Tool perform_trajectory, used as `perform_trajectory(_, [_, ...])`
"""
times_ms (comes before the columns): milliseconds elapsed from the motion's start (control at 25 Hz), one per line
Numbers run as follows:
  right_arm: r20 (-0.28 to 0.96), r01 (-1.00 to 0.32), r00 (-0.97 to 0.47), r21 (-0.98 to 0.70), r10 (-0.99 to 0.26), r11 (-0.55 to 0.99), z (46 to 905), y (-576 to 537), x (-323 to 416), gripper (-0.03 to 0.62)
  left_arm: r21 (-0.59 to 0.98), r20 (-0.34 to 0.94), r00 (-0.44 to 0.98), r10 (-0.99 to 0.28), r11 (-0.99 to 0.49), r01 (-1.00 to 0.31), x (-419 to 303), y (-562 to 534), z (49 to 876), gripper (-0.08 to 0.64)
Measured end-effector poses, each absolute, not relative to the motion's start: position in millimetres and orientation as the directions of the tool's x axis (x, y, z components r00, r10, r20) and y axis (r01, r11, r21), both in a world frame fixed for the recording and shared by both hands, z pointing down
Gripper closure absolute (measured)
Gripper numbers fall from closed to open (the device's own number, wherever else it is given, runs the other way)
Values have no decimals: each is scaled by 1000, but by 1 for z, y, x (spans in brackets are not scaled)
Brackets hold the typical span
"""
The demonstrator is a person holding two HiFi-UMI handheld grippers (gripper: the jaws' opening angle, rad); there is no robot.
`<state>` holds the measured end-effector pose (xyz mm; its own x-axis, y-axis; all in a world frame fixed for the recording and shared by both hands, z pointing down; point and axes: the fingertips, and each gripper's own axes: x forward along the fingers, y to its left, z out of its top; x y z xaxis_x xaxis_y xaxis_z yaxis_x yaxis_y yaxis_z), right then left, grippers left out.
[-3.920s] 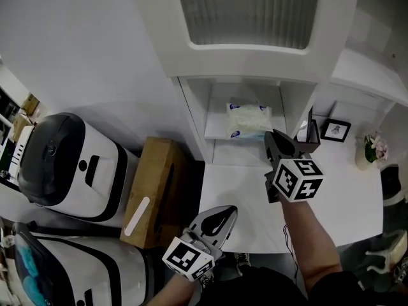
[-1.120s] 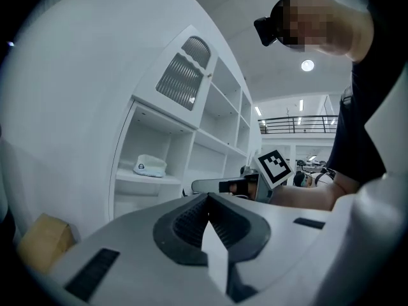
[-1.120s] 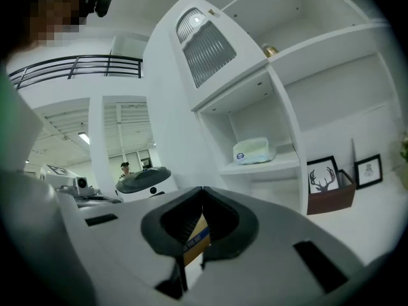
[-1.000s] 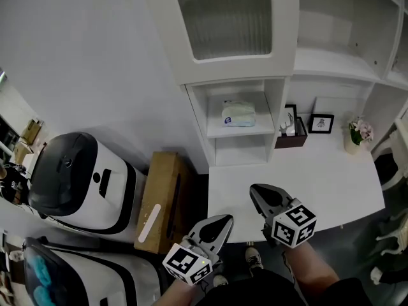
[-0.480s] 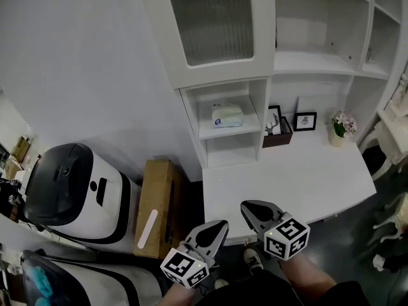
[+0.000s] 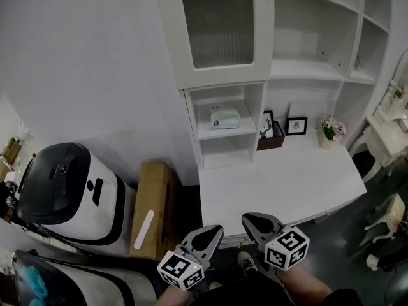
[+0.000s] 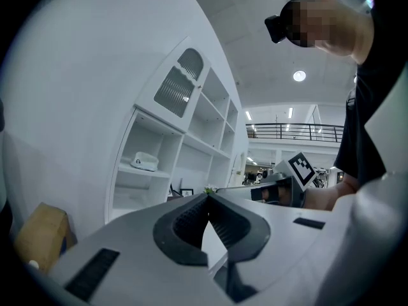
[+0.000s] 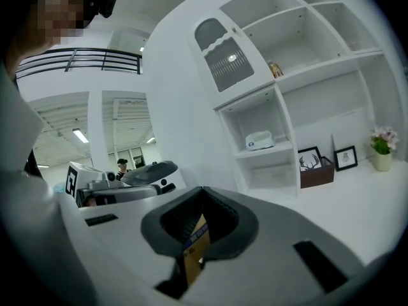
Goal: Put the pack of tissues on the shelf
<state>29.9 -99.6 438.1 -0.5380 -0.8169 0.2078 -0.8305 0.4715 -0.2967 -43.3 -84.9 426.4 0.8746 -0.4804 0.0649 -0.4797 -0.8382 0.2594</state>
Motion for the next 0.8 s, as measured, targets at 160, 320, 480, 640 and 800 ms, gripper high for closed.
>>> perform_trajectory(160, [210,-839,-517,-315,-830,443,441,-80,18,588,260,67,883,-464,-847,-464,-51,-73,425,555])
perform_trajectory(320, [223,-854,-484,-331,-846,401,447,-55,7,588,275,56,897,-439,-857,-436,-56,-58,423,555])
perform_trajectory(480, [235,-867,-465,-317,-854,385,451,-39,1,588,279,60,902,-427,-860,-426,-63,-46,424,555])
perform_trajectory(640, [232,-878,-442,-309,-866,365,452,-26,1,588,286,69,905,-421,-860,-422,-71,-34,427,555])
perform_trajectory(800, [234,-879,-435,-319,-870,354,456,-17,-3,588,280,77,901,-426,-858,-430,-83,-24,430,555])
